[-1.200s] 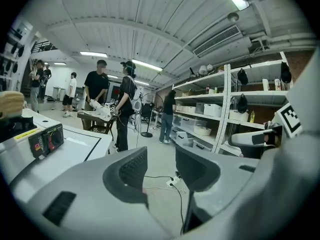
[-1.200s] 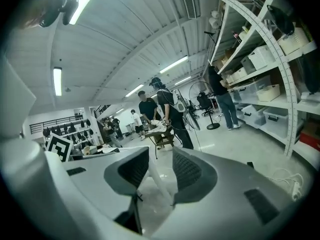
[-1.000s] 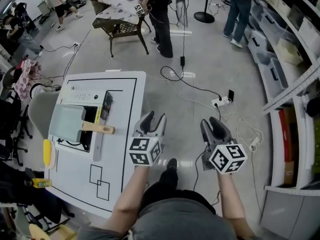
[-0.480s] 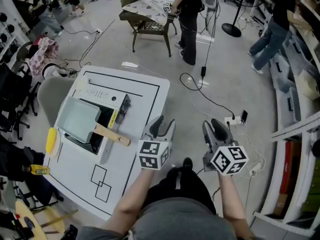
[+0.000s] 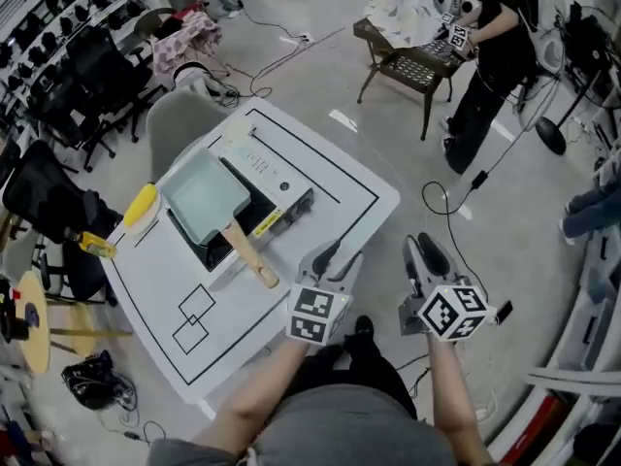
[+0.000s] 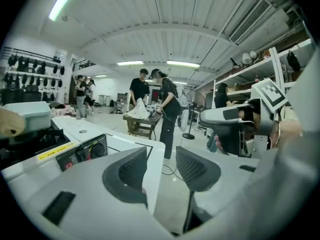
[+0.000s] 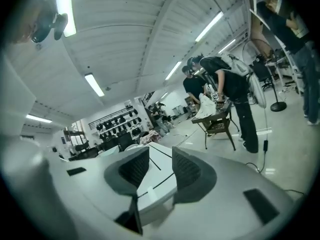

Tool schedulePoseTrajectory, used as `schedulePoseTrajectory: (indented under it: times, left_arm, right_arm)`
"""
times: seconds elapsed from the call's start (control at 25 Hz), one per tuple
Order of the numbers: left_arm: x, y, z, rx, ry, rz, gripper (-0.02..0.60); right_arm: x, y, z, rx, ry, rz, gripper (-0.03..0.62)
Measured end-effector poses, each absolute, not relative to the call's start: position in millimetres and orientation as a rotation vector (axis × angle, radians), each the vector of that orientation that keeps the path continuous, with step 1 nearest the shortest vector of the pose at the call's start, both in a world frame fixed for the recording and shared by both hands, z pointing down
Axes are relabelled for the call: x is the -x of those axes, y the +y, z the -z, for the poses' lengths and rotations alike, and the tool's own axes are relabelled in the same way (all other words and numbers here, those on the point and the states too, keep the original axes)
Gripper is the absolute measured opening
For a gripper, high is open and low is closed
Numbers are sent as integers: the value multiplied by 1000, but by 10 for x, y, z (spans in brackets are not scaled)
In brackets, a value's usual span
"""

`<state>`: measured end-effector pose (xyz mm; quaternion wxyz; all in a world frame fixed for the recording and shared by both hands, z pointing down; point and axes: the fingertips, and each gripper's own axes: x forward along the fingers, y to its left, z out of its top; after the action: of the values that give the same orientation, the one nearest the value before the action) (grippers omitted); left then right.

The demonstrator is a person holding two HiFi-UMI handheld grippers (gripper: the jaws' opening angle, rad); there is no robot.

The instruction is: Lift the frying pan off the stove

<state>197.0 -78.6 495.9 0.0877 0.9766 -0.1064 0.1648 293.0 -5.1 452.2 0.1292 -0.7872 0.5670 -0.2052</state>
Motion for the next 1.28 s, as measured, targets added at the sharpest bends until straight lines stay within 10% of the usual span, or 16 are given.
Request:
schedulePoseTrajectory:
  times: [1.28]
  left_arm:
    - [543, -1729, -4822, -2323, -1452, -252, 172]
  right_arm:
    - [-1086, -1832, -4456, 1228, 2537, 932, 137]
